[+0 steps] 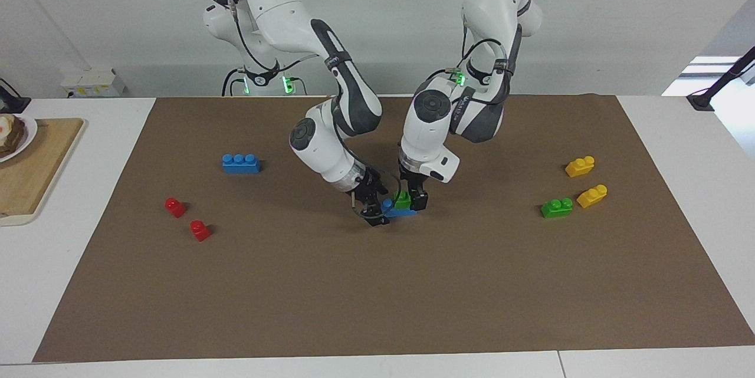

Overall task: Remove green block with left arm and hold with right
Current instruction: 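Grasp the blue brick with the right gripper beside the left gripper, then pull the green brick back with the left gripper while the right gripper pulls blue away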

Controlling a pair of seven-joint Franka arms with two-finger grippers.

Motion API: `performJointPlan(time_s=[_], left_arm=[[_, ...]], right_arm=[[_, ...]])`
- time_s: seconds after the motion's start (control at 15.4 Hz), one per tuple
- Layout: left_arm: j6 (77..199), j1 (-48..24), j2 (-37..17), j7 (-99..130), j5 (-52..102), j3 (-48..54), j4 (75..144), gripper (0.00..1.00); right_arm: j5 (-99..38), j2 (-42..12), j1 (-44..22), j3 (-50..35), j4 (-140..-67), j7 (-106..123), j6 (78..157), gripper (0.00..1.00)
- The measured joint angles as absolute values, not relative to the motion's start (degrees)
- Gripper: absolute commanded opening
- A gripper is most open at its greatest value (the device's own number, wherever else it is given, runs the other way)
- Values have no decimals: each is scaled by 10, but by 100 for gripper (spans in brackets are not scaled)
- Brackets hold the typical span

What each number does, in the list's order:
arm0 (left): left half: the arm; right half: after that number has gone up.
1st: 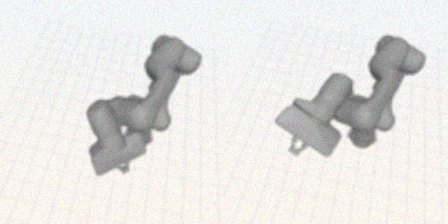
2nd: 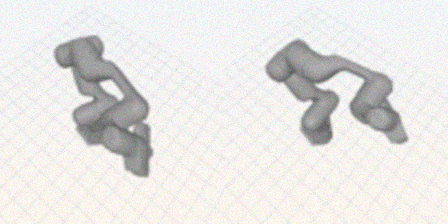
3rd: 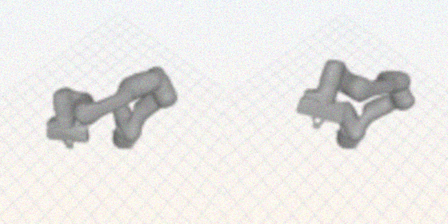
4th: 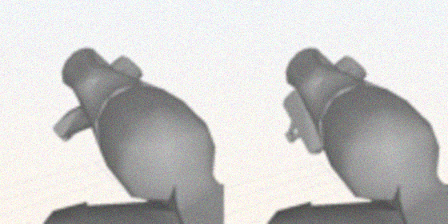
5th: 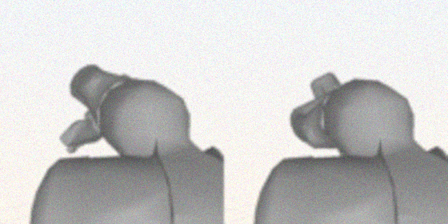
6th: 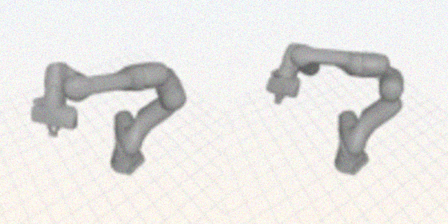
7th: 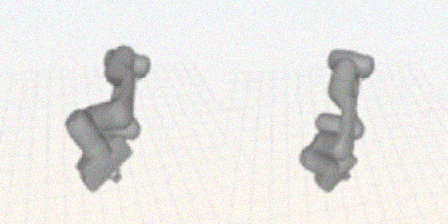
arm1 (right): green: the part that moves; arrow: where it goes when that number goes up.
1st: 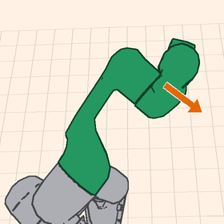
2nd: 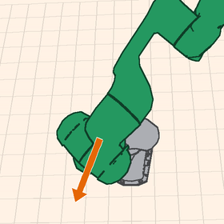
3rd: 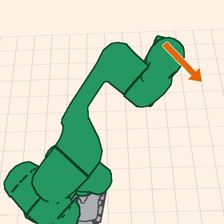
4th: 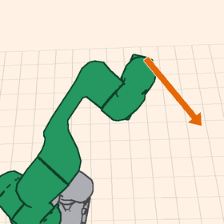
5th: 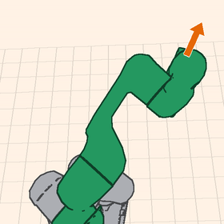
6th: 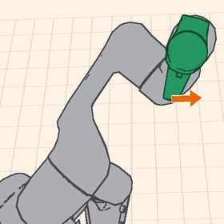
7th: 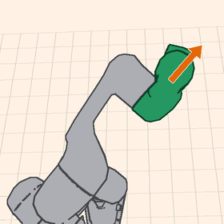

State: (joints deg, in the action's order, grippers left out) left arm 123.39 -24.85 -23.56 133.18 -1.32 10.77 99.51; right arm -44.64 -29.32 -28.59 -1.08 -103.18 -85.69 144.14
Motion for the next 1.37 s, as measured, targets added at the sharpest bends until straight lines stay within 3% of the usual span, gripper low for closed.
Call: performJointPlan(time_s=[0.07,0.33,0.52,1.37], left_arm=[[1234,-249,-235,1332,-13,108,995,100],[1234,-250,-234,1332,-13,108,997,100],[1234,-250,-233,1332,-13,108,997,100],[1241,-252,-232,1346,-20,108,997,100]], right_arm=[[-446,-294,-287,-11,-1032,-857,1442,68],[-446,-294,-289,-10,-1032,-857,1444,38],[-446,-295,-289,-10,-1033,-857,1444,0],[-466,-295,-288,-8,-1036,-859,1452,0]])
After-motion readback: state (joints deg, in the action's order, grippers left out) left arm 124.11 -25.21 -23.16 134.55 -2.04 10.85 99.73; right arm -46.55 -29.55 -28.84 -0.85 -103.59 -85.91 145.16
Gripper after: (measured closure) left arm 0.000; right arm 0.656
